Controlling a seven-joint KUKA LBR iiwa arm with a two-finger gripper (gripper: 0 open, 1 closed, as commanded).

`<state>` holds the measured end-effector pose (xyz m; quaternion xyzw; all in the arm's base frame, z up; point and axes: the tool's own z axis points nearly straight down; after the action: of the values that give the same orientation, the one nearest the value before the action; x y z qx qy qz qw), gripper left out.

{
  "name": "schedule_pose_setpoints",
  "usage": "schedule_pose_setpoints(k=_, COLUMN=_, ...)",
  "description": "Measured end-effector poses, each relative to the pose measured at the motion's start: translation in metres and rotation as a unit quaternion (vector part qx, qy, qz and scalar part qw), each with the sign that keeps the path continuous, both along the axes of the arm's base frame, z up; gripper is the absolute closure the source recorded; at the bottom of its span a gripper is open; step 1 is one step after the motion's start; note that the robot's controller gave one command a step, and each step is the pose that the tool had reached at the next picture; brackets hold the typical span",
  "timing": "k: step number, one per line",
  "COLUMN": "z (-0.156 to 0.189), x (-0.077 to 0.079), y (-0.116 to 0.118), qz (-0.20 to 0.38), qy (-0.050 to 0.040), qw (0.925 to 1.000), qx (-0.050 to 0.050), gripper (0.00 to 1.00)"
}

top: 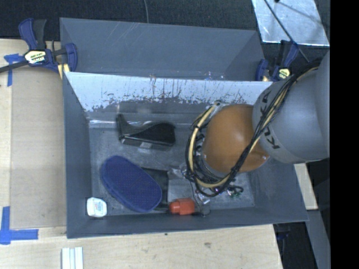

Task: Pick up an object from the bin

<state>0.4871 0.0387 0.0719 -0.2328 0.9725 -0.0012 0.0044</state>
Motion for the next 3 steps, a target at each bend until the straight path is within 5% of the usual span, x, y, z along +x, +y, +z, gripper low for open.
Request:
schedule_pose_setpoints(k=1, z=-0.001, x=-0.002, y=0.003, qz=0.091, qy=0.0, qw=0.9958, qx=0.0, gripper=0.0)
schedule_pose_setpoints(k=2, z=-0.001, x=-0.003, y=0.003, qz=0.091, qy=0.0013, qw=0.9958, qx=0.0, gripper=1.0)
schedule_pose_setpoints(k=3, z=0.062, x=0.0, y=0.003, qz=0.09, qy=0.0002, qw=0.9959, qx=0.0, gripper=1.0)
